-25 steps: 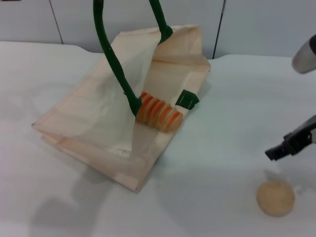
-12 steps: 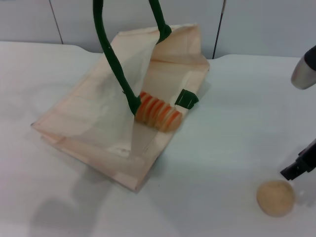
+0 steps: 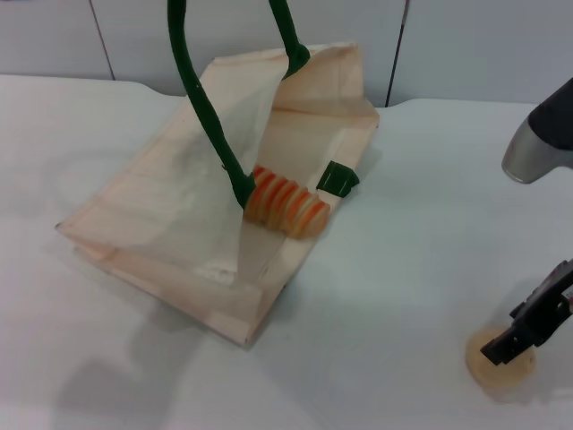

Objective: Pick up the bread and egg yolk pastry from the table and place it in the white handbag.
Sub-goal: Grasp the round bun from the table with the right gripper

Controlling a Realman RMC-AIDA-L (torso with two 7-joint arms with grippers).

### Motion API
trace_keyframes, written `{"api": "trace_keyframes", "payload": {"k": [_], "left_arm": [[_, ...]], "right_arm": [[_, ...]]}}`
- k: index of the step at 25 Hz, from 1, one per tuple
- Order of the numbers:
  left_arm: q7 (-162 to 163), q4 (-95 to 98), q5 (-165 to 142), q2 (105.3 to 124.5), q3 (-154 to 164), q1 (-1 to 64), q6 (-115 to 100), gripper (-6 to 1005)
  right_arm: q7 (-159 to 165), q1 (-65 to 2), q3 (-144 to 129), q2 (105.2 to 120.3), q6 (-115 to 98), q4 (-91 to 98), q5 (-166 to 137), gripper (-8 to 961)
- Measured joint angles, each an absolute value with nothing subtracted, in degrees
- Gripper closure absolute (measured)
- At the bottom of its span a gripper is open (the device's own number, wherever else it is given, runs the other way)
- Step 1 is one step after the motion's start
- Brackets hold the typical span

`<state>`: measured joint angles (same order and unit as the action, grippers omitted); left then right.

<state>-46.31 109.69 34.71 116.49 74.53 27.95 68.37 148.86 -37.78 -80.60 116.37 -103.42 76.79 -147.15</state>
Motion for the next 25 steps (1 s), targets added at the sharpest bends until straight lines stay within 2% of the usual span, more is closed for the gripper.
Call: {"api": "trace_keyframes", "payload": {"k": [25], "left_arm": [[-46.2,109.7,34.7,116.45,74.6,27.9,67.7,848]], "right_arm": [[148.4,-37.9,-81.0,116.34,-98.1,68.4,-147.2,242]]}}
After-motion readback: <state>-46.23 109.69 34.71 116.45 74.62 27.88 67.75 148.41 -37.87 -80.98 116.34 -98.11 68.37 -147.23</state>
